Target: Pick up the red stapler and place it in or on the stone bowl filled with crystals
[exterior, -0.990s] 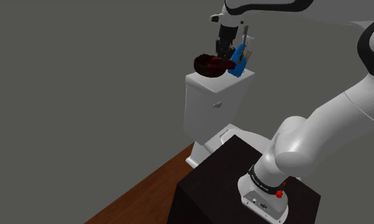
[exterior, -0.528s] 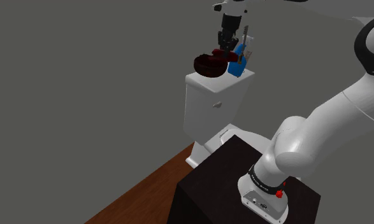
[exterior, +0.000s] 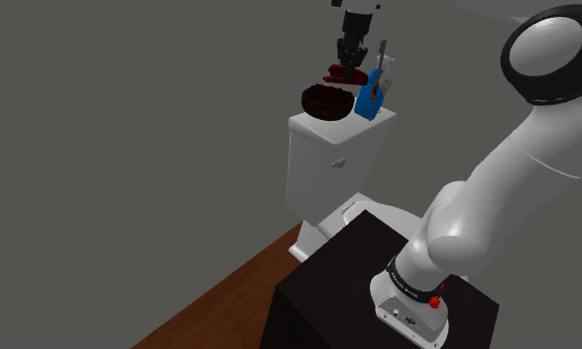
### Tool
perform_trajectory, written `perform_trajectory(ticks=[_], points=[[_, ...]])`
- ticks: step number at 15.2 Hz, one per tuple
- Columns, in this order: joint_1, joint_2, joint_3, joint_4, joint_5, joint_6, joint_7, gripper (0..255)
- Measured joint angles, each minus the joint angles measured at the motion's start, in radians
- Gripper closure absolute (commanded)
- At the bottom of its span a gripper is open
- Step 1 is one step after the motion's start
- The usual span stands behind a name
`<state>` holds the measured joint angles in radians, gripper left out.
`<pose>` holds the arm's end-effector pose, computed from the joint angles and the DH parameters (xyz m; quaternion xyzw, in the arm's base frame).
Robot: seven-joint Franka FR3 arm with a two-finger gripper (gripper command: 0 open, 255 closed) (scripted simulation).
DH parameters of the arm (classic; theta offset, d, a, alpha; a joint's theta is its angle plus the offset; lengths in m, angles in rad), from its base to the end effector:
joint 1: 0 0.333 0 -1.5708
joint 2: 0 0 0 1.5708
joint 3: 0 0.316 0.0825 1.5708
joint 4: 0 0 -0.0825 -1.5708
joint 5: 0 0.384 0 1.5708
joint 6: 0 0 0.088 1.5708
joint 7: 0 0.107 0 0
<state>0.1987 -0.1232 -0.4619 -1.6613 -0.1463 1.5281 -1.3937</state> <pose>0.4892 -0.1642 0.6372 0.8438 0.5346 -0.0414 0.0225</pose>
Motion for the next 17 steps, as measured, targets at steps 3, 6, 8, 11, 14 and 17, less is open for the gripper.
perform_trajectory(ticks=[3, 6, 8, 11, 14, 17], points=[[-0.031, 0.132, -0.048, 0.134, 0.057, -0.009, -0.08, 255], [-0.084, 0.295, -0.081, 0.322, 0.139, -0.049, -0.158, 255], [-0.145, 0.419, -0.095, 0.48, 0.206, -0.094, -0.21, 255], [-0.154, 0.442, -0.094, 0.48, 0.217, -0.075, -0.218, 255], [-0.144, 0.427, -0.093, 0.419, 0.209, -0.028, -0.212, 255], [-0.133, 0.411, -0.092, 0.359, 0.201, 0.017, -0.206, 255]])
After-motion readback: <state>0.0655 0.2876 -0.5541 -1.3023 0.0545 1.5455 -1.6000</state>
